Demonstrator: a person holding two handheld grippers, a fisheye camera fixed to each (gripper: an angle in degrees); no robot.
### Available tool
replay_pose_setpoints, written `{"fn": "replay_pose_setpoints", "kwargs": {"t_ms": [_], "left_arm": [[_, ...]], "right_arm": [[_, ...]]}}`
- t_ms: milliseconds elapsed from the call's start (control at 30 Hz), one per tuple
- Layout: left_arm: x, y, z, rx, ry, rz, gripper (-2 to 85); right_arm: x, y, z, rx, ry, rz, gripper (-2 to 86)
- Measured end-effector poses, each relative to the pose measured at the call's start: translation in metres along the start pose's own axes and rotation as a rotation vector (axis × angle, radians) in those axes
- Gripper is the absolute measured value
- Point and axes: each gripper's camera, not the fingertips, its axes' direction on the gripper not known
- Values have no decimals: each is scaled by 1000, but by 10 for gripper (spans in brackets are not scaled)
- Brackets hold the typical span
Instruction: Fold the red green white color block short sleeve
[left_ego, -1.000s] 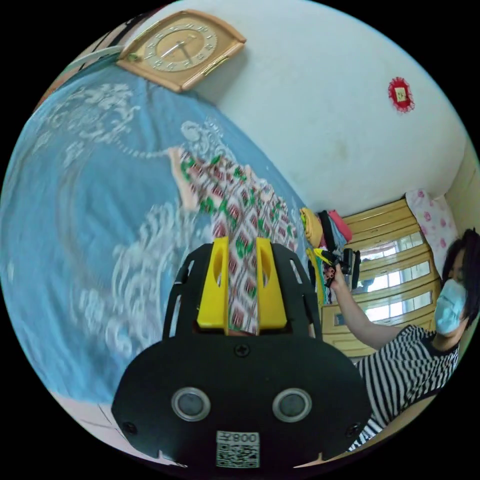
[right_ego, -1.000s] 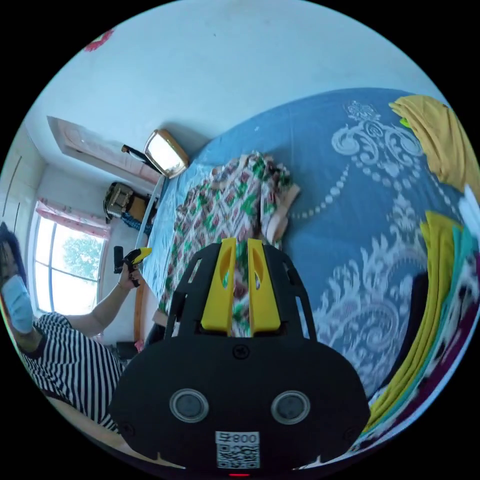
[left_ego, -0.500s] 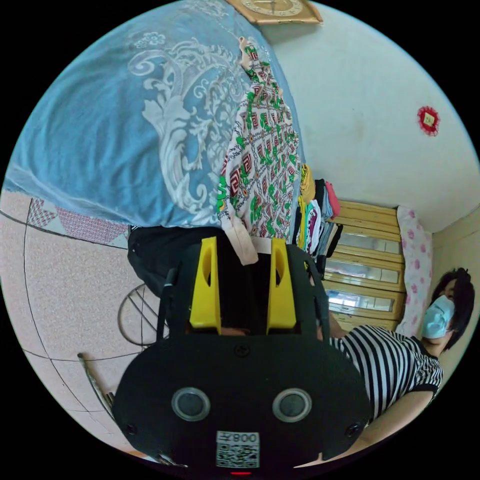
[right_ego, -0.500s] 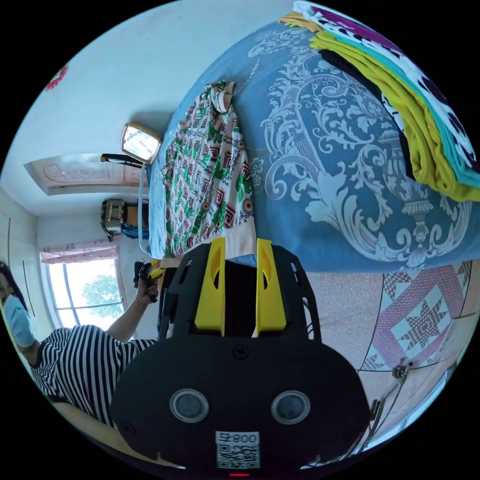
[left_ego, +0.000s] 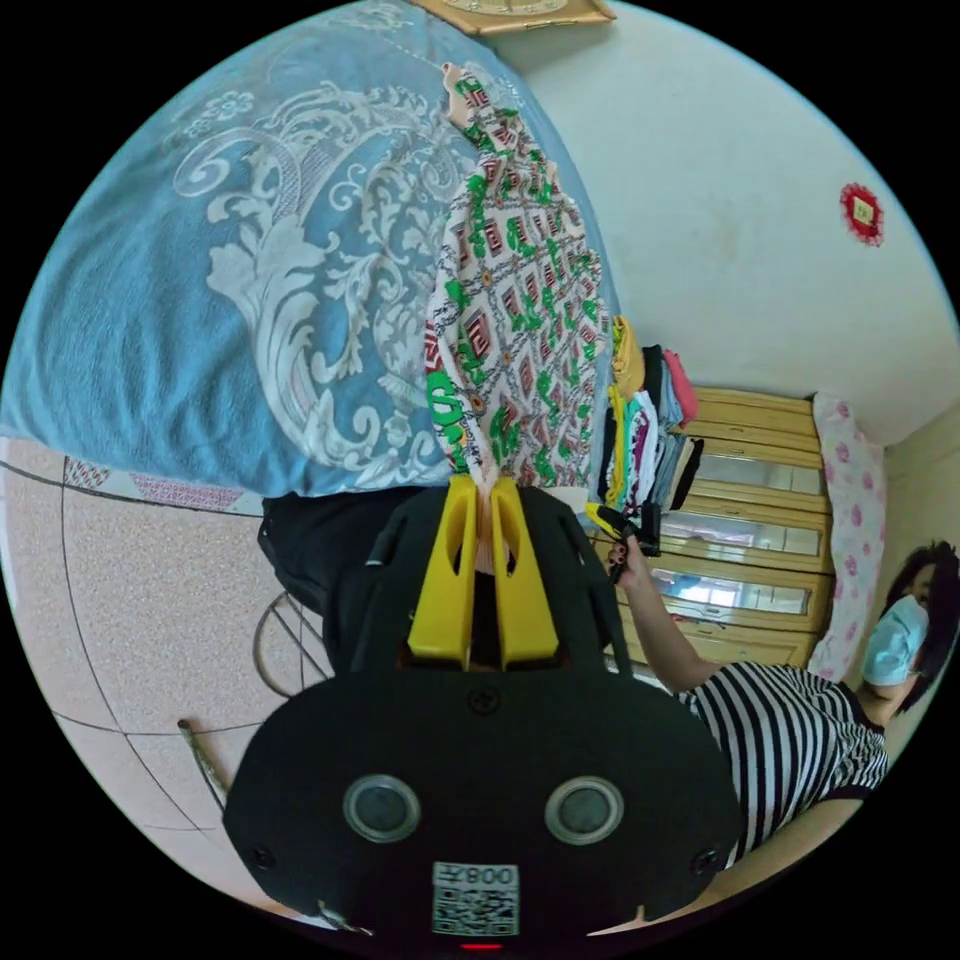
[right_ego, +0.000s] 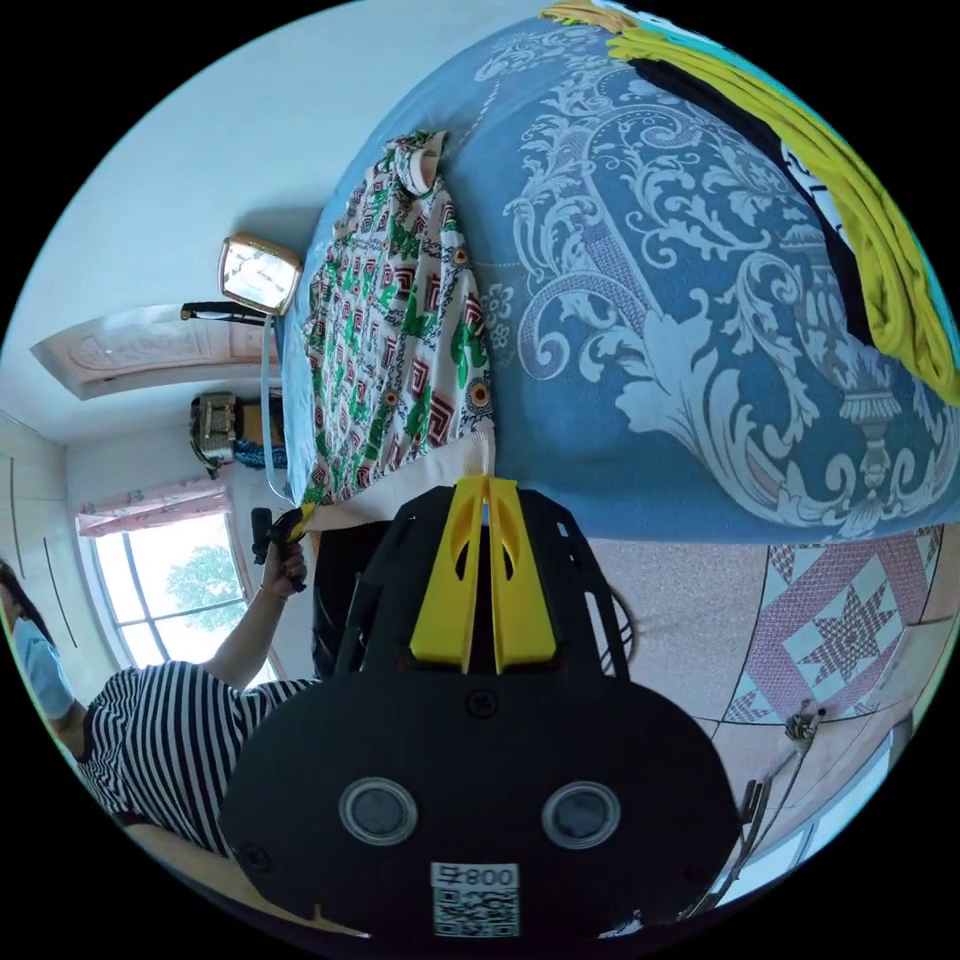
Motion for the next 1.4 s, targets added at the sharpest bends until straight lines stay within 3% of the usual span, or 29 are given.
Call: {"fn": "replay_pose_setpoints", "kwargs": {"t_ms": [167,300,500,667,767,900,1100,1267,1400], "left_arm": [[30,-6,-28,90,126,54,27],[66,-55,-53,140,124,110,25],[223,-147,-154,345,134,369,25],[387,-112,-247,468,13,703,25],[421,-63,-275,493,10,801,25],[418,0,-283,479,18,841,25],[324,85,-240,345,-32,697,24],[175,110,-142,118,-50,296,23],[105,132,-101,55,7,86,22]], "right_arm": [[-15,-16,-12,45,-133,-65,3],[-47,-68,-56,157,-200,-149,3],[-177,-120,-190,426,-220,-441,3],[-275,-68,-266,578,-121,-697,2],[-286,-20,-280,633,-120,-764,2],[-261,38,-256,590,-154,-782,1],[-174,95,-159,401,-157,-615,1],[-69,107,-49,168,-144,-266,1],[-16,122,6,53,-167,-75,1]]}}
